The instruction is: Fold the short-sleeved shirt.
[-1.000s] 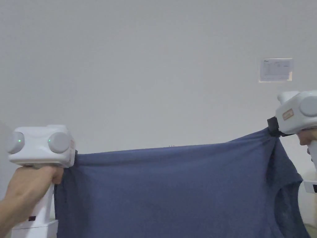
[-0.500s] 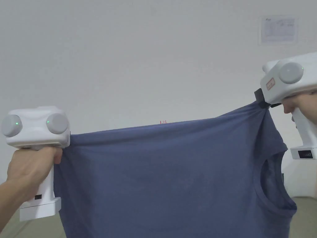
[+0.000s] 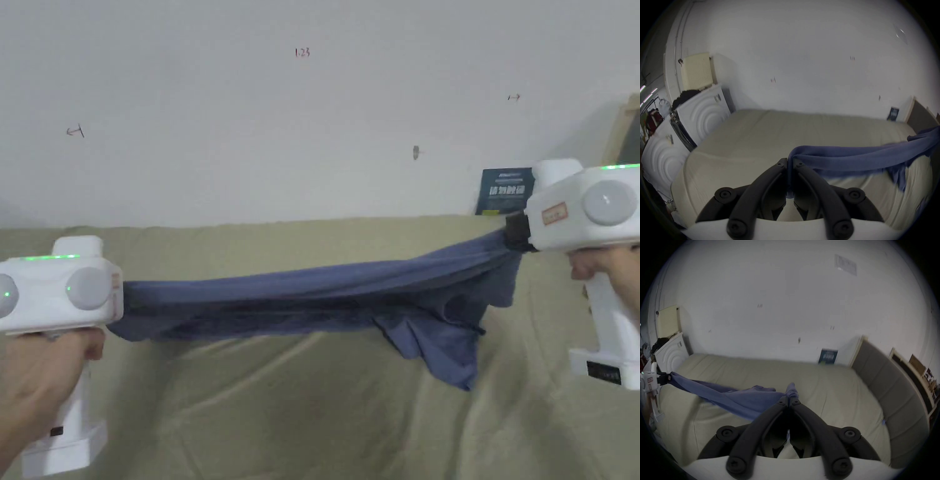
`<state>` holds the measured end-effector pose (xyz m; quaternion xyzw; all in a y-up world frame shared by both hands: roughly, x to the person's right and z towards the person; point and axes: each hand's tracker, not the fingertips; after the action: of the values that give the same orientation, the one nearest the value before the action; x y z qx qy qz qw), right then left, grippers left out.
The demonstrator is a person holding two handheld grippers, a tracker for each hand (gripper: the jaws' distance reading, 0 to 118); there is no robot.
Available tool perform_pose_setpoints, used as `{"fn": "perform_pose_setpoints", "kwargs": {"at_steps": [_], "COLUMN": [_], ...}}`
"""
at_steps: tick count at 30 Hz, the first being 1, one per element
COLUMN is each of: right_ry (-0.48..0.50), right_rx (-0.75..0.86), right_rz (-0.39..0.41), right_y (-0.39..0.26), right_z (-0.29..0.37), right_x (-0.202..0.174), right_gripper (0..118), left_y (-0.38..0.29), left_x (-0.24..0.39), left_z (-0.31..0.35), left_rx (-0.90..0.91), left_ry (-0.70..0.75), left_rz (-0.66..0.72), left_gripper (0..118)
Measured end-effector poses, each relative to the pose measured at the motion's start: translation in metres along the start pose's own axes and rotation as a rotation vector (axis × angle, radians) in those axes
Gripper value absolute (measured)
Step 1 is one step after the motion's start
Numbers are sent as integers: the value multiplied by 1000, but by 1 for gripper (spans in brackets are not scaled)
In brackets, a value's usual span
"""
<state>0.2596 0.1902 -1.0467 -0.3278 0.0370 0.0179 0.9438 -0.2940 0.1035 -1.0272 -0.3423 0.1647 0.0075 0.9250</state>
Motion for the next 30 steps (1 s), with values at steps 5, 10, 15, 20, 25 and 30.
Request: {"fn": "perform_pose_setpoints", "kwargs": {"at_steps": [5,10,15,20,25,30], "right_ry": [56,86,105,126,134,118], "right_rx": [-90,-193,-218,-244,-271,-304], "right_rz": [-45,-111,-166,-203,-231,-227], "right_y": [-116,-219,-292,-337,-372,-392], "right_z": [42,93,136,176,198,211], "right_x": [8,9,12,24,42,47], "right_gripper": [2,2,2,2,2,2], "left_y": [-108,-183,-239,-280,-311,-337], "left_x": [-24,-49,-71,-90,-102,-104], "left_z": [39,69,121,168,201,228], "left_rx": [-44,-116,-154,-177,-211,-230], "left_ry": [-19,-42,-64,-91,-137,-158], "left_rz": [-33,-61,-24,-23,21,7], "left_gripper": [4,4,4,4,4,4]}}
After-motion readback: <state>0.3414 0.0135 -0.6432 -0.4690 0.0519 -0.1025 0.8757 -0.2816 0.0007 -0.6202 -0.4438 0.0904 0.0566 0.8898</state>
